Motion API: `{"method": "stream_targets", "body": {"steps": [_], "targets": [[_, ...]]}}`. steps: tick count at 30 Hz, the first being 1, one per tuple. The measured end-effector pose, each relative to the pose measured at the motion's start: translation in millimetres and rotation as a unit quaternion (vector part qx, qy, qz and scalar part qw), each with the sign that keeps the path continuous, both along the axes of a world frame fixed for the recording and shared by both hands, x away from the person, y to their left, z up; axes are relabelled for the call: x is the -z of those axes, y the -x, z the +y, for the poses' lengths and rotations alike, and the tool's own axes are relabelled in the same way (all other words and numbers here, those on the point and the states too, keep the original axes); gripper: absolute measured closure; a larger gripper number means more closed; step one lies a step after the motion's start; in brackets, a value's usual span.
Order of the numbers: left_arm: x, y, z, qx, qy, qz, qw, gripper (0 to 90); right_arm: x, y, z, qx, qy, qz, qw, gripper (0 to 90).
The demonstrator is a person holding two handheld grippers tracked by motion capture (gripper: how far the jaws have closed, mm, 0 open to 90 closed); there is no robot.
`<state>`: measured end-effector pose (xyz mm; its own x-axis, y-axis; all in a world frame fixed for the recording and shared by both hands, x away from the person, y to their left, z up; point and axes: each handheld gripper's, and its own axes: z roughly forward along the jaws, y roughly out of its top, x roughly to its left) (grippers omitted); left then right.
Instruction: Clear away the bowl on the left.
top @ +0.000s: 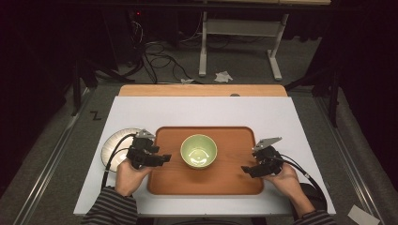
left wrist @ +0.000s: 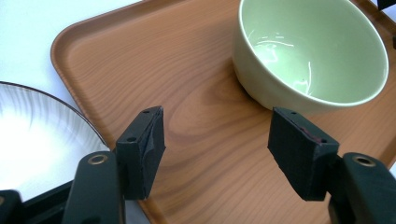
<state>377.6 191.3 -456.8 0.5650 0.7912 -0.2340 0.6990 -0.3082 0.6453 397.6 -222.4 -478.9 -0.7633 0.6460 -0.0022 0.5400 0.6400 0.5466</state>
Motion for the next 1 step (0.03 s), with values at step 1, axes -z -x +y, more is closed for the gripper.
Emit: {"method": "stream_targets", "body": {"steps": [1], "targets": [[0.2, -0.4, -0.1, -0.001, 0.001, 0.001, 1.0000, 36.6, 0.1, -0.4, -0.1, -0.001, 0.000, 0.000, 1.0000, 28.7]]}}
